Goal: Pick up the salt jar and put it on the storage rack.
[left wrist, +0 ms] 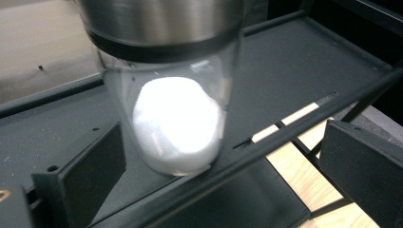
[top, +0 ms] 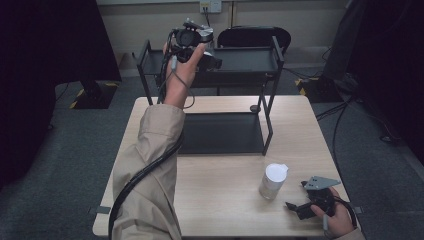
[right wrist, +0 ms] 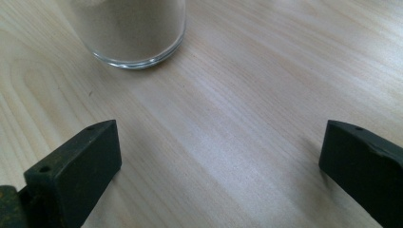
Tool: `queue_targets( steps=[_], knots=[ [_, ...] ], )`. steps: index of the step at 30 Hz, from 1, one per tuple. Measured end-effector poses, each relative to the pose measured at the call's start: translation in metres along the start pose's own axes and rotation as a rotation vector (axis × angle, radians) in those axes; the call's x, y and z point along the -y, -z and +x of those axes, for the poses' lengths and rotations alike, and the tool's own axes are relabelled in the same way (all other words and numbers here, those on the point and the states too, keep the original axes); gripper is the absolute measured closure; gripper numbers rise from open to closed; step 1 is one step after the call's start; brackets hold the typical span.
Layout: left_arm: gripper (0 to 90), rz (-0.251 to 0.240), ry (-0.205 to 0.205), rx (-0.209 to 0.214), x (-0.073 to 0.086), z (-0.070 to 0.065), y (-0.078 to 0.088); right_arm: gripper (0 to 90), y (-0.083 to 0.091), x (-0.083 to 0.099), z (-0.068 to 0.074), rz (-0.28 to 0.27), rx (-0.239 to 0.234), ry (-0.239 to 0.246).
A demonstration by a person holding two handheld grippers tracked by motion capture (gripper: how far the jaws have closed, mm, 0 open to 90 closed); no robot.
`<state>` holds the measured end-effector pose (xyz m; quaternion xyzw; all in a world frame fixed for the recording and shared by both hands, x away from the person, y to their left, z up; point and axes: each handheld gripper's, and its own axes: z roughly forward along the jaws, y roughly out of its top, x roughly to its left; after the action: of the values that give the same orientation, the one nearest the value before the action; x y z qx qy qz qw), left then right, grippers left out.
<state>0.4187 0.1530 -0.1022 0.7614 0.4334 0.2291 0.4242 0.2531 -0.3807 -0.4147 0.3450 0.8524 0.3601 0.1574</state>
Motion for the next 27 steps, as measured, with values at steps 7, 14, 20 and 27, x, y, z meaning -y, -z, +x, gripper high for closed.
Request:
queue_targets(
  steps=[7, 14, 20, 27],
  knots=[
    [1.5, -0.014, 0.009, 0.013, 0.014, -0.002, 0.006, 0.0, 0.0, 0.0, 0.0, 0.0, 0.0, 0.0],
    [1.5, -0.035, 0.017, 0.028, 0.028, -0.004, 0.012, 0.0, 0.0, 0.0, 0.0, -0.001, 0.0, 0.001],
    [1.5, -0.054, 0.047, 0.049, 0.044, -0.005, 0.013, 0.0, 0.0, 0.0, 0.0, -0.001, 0.0, 0.001],
    [1.6, -0.035, 0.034, 0.075, 0.059, -0.008, 0.009, 0.0, 0.0, 0.0, 0.0, 0.0, 0.0, 0.001]
  ],
)
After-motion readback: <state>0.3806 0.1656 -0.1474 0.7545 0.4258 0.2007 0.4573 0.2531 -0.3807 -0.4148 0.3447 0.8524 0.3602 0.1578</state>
